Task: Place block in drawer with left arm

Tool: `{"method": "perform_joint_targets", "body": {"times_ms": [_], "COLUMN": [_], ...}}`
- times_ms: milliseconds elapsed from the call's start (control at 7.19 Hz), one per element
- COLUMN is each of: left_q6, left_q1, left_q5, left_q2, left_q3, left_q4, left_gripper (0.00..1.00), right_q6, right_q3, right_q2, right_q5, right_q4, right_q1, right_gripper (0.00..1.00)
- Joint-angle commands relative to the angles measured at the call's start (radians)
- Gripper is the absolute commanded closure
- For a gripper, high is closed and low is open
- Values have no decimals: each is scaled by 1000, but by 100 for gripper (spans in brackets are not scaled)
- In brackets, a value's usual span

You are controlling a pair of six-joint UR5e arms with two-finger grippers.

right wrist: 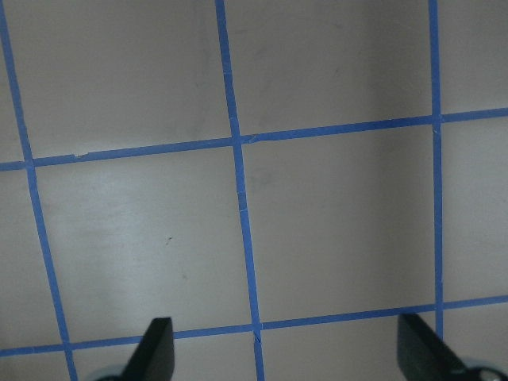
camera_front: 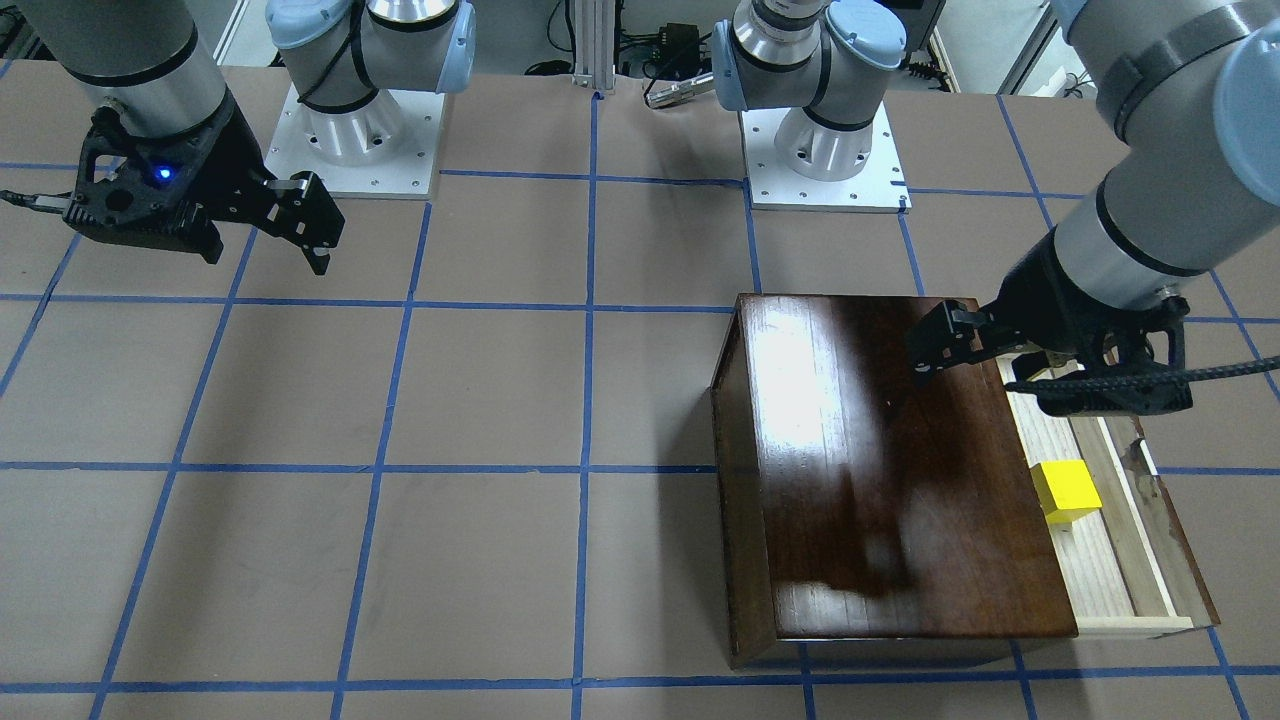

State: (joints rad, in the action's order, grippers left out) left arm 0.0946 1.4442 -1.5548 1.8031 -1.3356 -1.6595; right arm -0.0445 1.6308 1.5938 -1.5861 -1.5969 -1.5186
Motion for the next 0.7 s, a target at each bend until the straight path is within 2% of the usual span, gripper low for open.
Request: {"method": "perform_joint_targets", "body": {"times_ms": [0, 556], "left_q6": [-1, -12], "left_q1": [31, 88], "left_q5": [-1, -13], "left_q2": [-42, -93], "left_q3": [-46, -137], "left_q4": [0, 12], "left_gripper": [0, 0], "right_q6": [0, 0], "right_q3": [0, 0], "right_q2": [0, 0], "right_q5": [0, 0], "right_q4": [0, 0], "right_q1": [0, 0], "right_gripper": [0, 0]}}
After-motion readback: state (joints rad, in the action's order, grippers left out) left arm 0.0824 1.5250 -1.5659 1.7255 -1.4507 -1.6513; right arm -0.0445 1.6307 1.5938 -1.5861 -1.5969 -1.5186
